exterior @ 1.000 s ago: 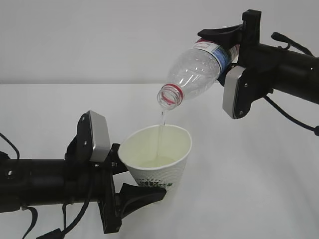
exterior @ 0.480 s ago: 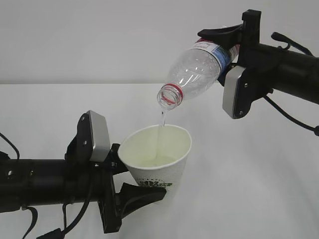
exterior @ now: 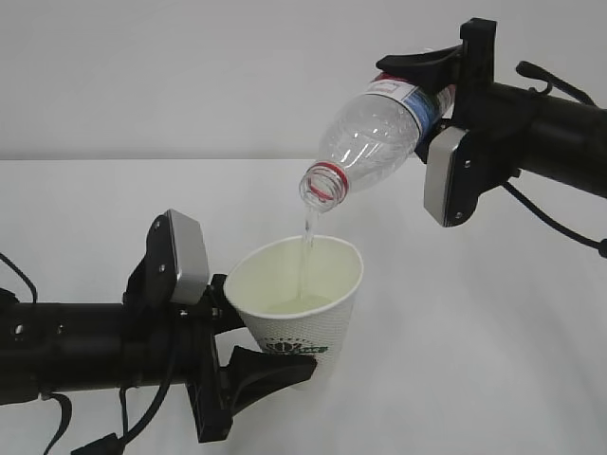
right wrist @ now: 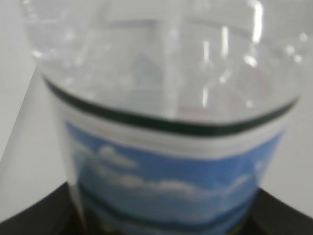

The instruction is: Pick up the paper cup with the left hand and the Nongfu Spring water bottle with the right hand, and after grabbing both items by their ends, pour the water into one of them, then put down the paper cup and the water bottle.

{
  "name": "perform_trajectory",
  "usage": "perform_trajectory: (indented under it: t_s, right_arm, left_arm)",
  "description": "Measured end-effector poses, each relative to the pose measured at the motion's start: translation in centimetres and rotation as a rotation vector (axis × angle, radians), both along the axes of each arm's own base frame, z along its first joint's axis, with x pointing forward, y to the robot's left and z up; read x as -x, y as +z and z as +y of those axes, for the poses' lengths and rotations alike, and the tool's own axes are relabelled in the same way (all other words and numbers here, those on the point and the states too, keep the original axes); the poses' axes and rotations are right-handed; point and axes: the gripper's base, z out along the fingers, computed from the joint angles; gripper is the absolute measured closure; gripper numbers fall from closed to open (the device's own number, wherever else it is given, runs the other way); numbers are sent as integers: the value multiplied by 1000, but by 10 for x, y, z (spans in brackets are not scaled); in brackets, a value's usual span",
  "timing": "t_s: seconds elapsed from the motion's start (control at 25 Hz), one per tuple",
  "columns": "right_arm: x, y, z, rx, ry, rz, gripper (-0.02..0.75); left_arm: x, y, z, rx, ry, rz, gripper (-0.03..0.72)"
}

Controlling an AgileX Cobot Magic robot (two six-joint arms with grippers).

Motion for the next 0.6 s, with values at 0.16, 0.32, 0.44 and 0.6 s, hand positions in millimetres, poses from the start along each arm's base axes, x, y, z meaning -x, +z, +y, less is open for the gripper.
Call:
perform_trajectory:
  t_s: [0.16,0.32,0.44,0.6]
  right_arm:
    - [0,0,0,1,0,-1,301]
    - [0,0,0,1,0,-1,301]
    - [0,0,0,1,0,-1,301]
    - [0,0,0,3,0,-3,301]
  left_arm:
    - [0,0,0,0,0,0,205]
    - [0,0,0,0,0,0,205]
    - [0,0,0,0,0,0,205]
    - [0,0,0,0,0,0,211]
